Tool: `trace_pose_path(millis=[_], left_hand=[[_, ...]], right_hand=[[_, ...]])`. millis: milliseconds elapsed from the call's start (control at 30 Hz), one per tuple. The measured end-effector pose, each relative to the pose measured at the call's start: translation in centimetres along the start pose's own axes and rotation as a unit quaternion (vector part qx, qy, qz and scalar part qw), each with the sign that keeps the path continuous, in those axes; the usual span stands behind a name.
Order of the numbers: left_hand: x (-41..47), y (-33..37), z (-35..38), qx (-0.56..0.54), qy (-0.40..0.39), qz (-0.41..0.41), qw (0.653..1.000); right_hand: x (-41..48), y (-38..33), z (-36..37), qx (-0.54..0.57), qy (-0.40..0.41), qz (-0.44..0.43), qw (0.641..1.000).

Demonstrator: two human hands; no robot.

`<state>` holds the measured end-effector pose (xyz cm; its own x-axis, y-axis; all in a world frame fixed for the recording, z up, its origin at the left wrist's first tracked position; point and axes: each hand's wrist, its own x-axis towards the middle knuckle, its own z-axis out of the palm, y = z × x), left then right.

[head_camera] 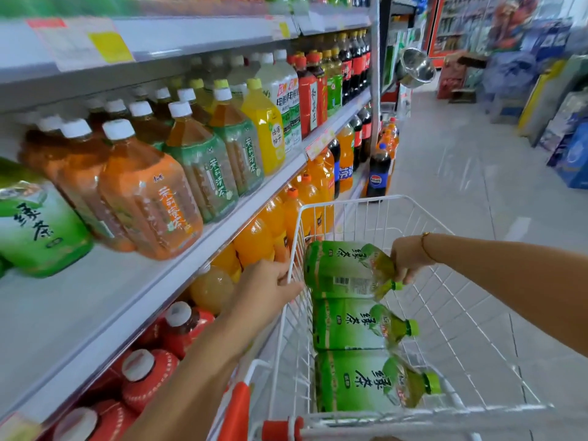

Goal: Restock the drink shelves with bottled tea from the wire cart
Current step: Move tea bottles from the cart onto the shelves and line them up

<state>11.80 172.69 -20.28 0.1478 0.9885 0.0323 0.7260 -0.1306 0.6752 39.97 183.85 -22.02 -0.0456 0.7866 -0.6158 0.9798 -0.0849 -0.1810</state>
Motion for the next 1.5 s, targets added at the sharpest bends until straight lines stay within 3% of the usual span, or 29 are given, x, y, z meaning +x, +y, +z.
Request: trace_pose_path(millis=[67,133,200,333,400,500,600,700,833,967,1033,1133,1300,1433,1467,1500], left_hand=[[-0.3,0.2,0.0,0.005,0.008,0.001,1.0],[-0.4,0.5,0.0,0.012,0.014,0.004,1.0],[-0.5,0.7,0.0,0.006,0.011,0.006,1.0],[-1.1,1.5,-0.1,-0.006,0.017,0.022,1.0],[-1.2,1.8,-0.1,0.011,0.014,0.027,0.999],[-1.0,1.8,-0.7,0.031,-0.025,0.013,0.999],[-0.9,2.3,-1.8,0.016,-0.052,-0.021,0.998],[-1.0,3.9,-3.4,-0.148,-0.058,0.005,0.987],[-1.2,6.0,-4.2,-0.261,-0.131,0.065,0.954],[-1.5,7.5,-5.2,-0.277,-0.06,0.09,0.955],[-1.9,8.2,-5.6,-0.22,-0.003,0.091,0.971],[-2.6,8.9,-5.4,-0.137,0.102,0.083,0.982],[-2.1,8.0,-5.5,-0.138,0.2,0.081,0.967],[-1.0,6.6,-5.4,-0.188,0.227,0.048,0.954],[-0.9,6.2,-5.4,-0.197,0.235,0.039,0.951],[-0.8,5.9,-5.5,-0.195,0.242,0.035,0.95]], right_hand=[[-1.1,0.3,-1.2,0.026,-0.033,-0.012,0.999],[-2.5,0.6,-2.7,0.049,-0.015,-0.032,0.998],[-3.9,0.8,-3.9,0.068,0.044,-0.07,0.994],[-5.6,-1.7,-4.4,0.275,0.152,-0.125,0.941],[-6.4,-4.0,-4.0,0.226,0.214,-0.144,0.939],[-8.9,-7.3,-4.0,0.01,0.273,-0.228,0.935],[-11.9,-8.4,-5.2,-0.088,0.259,-0.317,0.908],[-15.4,-7.5,-7.6,0.014,0.195,-0.372,0.908],[-19.4,-7.2,-10.4,0.125,0.164,-0.434,0.877],[-21.4,-7.9,-11.9,0.172,0.156,-0.489,0.841],[-21.4,-8.3,-12.3,0.183,0.155,-0.506,0.828],[-20.6,-9.6,-12.4,0.208,0.145,-0.526,0.812],[-18.7,-11.8,-12.7,0.233,0.157,-0.519,0.807],[-14.6,-10.5,-11.9,0.412,0.14,-0.438,0.786],[-12.8,-9.3,-11.1,0.39,0.159,-0.382,0.823],[-11.0,-7.9,-10.1,0.297,0.177,-0.307,0.887]])
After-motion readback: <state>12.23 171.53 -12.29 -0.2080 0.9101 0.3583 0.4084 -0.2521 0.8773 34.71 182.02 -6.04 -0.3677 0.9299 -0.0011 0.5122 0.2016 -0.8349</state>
